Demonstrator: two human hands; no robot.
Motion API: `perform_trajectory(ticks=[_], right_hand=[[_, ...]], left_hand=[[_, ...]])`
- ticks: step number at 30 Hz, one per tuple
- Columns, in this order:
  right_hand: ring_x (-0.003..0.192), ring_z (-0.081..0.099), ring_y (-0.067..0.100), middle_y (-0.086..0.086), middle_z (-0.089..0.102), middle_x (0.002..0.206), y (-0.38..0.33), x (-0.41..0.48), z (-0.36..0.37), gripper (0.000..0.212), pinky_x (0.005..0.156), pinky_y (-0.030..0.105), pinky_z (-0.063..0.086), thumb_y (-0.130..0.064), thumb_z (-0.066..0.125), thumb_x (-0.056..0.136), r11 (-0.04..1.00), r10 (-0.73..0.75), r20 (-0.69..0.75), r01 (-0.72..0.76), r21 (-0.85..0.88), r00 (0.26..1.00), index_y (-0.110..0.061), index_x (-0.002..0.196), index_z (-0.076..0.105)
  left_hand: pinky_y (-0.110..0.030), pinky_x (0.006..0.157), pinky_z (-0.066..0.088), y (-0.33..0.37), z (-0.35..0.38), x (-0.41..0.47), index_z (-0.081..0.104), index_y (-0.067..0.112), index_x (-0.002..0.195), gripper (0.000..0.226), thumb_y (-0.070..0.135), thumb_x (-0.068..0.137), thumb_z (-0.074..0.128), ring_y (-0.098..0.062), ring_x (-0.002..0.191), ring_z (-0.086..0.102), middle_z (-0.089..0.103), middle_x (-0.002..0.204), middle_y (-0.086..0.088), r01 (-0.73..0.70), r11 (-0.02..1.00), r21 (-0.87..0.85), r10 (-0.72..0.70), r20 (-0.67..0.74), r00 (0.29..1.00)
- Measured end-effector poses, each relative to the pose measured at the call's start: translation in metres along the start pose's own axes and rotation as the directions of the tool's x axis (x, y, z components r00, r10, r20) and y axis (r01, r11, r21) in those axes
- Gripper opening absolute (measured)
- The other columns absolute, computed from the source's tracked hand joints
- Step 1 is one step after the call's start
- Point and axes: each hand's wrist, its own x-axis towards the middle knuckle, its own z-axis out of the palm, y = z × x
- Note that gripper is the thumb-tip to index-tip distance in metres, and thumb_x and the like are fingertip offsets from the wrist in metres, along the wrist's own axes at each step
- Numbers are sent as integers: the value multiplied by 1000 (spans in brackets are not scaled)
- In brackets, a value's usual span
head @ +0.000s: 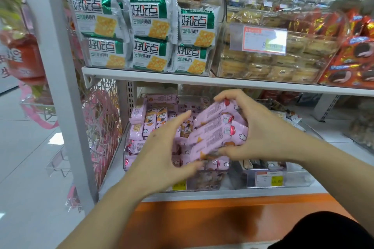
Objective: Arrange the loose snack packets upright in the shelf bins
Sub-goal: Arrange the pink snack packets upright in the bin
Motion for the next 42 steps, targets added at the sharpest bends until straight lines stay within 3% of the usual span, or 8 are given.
perform_trajectory(ticks=[4,9,19,24,27,33,39,42], right_hand=[[106,38,-1,-9,34,122,0,5,-5,77,90,14,37,-34,79,62,982,44,113,-23,-187,993,-41,120,28],[99,54,29,-12,23,127,28,19,30,82,87,44,47,-30,81,68,939,80,126,-32,-342,989,-26,134,32],[112,50,16,3,49,134,63,89,56,97,96,28,40,-32,83,63,944,189,443,-38,-328,877,-20,142,29],[113,51,18,1,50,134,78,105,75,88,99,34,41,-28,83,63,959,214,563,-64,-275,799,-21,137,35],[117,46,13,1,40,144,87,106,91,88,99,24,37,-25,79,69,957,259,609,-112,-268,750,-20,141,29],[135,32,12,-4,28,153,101,102,95,98,111,24,25,-31,79,73,932,354,649,-308,-189,674,-19,149,19],[110,57,12,-4,37,141,101,95,97,80,90,26,52,-5,66,85,716,412,739,-690,100,534,-24,149,22],[119,50,18,3,36,145,100,91,104,78,99,27,43,-15,65,88,842,446,682,-530,-100,580,-24,150,18]], left_hand=[[-38,107,32,-36,-9,5,42,45,133,54,51,81,51,0,126,39,41,133,28,-12,965,262,69,-206,976],[-39,100,28,-56,-18,9,61,27,121,45,46,83,44,-18,119,48,56,127,8,70,915,397,48,-280,959],[-51,106,30,-73,-19,13,63,26,120,49,49,83,40,-24,125,44,56,130,2,149,898,415,-53,-233,971],[-43,106,27,-78,-17,13,63,27,119,47,48,84,41,-20,126,38,55,129,4,158,905,394,-61,-248,967],[-45,108,28,-80,-17,15,64,27,118,46,48,83,42,-19,126,39,56,127,6,168,911,377,-72,-256,964],[-52,109,30,-82,-16,14,63,27,119,45,47,84,43,-21,130,38,56,128,6,168,915,368,-77,-251,965],[-48,110,29,-82,-15,13,63,27,120,46,48,85,42,-20,131,37,55,128,6,171,919,354,-83,-251,964],[-48,110,29,-82,-15,13,63,27,119,45,48,84,43,-19,130,36,55,127,7,168,919,355,-79,-253,964]])
